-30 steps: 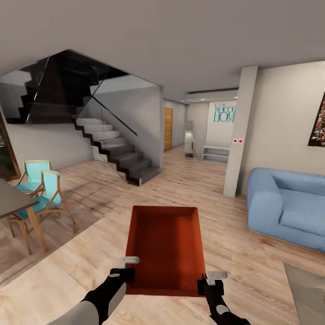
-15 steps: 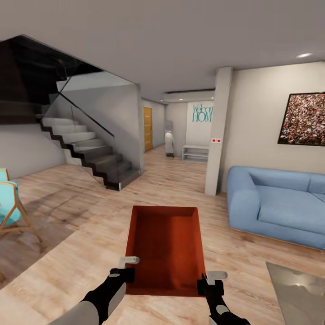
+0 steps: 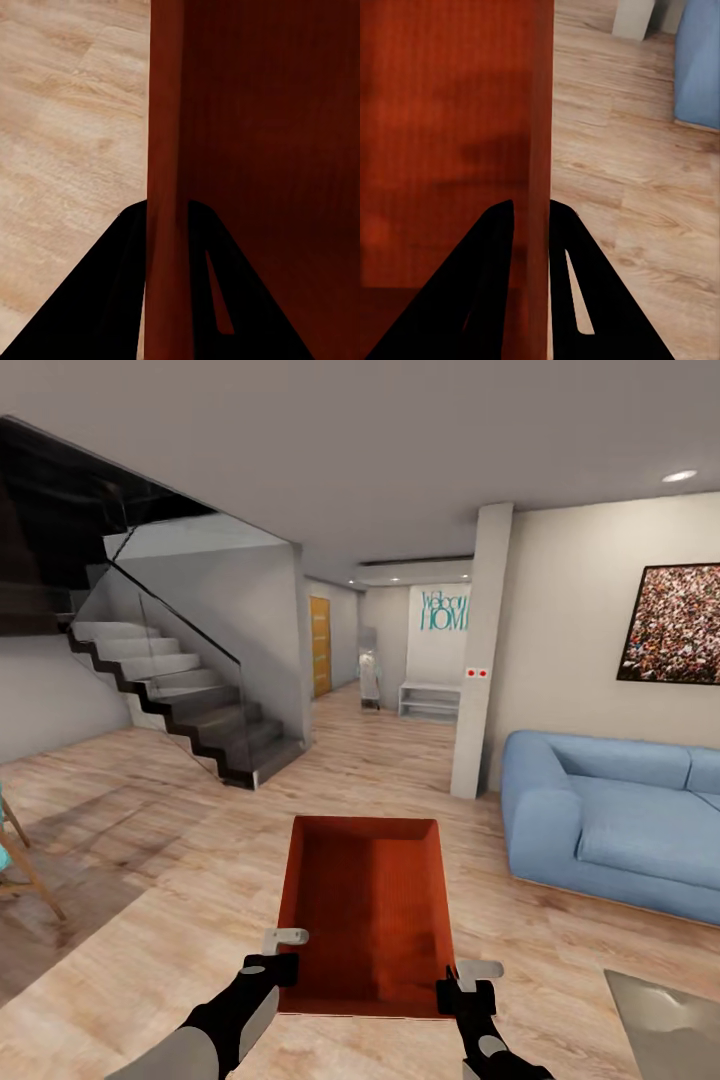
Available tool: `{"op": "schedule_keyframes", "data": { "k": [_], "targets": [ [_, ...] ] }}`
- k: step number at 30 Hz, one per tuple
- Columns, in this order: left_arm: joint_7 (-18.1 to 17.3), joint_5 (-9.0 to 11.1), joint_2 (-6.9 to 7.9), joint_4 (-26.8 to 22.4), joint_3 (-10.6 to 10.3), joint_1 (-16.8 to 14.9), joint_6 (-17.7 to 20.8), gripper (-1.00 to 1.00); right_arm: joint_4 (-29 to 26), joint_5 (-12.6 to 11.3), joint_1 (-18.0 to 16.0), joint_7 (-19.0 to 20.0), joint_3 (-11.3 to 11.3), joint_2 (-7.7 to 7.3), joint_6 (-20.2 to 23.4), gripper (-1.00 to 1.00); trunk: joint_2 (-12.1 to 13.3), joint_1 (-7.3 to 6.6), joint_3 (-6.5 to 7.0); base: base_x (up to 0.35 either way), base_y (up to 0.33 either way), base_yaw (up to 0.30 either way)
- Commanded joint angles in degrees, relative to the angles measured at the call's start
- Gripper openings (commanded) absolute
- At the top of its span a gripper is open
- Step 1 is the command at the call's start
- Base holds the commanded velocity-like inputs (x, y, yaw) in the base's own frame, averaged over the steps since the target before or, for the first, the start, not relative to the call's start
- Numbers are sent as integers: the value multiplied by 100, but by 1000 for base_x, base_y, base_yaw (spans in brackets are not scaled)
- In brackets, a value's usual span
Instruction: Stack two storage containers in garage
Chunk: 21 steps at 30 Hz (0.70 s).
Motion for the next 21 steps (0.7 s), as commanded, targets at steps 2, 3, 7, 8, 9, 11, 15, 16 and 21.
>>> {"op": "schedule_keyframes", "data": {
  "k": [2, 3, 7, 8, 9, 11, 15, 16, 21],
  "targets": [
    [66, 33, 7, 3, 9, -1, 37, -100, -10, -16, -8, 10, 0, 1, -231, -100, -7, 4, -9, 322, 0, 0],
    [66, 33, 7, 3, 9, -1, 37, -100, -9, -16, -8, 10, 0, 0, -231, -100, -7, 4, -9, 322, 0, 0],
    [66, 33, 7, 3, 9, -1, 37, -100, -12, -17, -8, 11, 0, -1, -231, -100, -7, 4, -9, 322, 0, 0],
    [66, 33, 7, 3, 9, -1, 37, -100, -13, -17, -8, 11, 0, -3, -231, -100, -7, 4, -9, 322, 0, 0],
    [66, 33, 7, 3, 9, -1, 37, -100, -12, -16, -8, 11, 0, -3, -231, -100, -7, 4, -9, 322, 0, 0],
    [66, 33, 7, 3, 8, -1, 37, -100, -9, -16, -8, 11, 0, -4, -231, -100, -7, 4, -9, 322, 0, 0],
    [66, 33, 7, 3, 9, -1, 37, -100, -11, -16, -8, 10, 0, -5, -231, -100, -7, 4, -9, 322, 0, 0],
    [66, 33, 7, 3, 9, -1, 37, -100, -12, -16, -8, 10, 0, -5, -231, -100, -7, 4, -9, 322, 0, 0],
    [66, 33, 7, 3, 9, -1, 37, -100, -7, -16, -8, 11, 0, -5, -231, -100, -7, 4, -9, 322, 0, 0]
  ]
}}
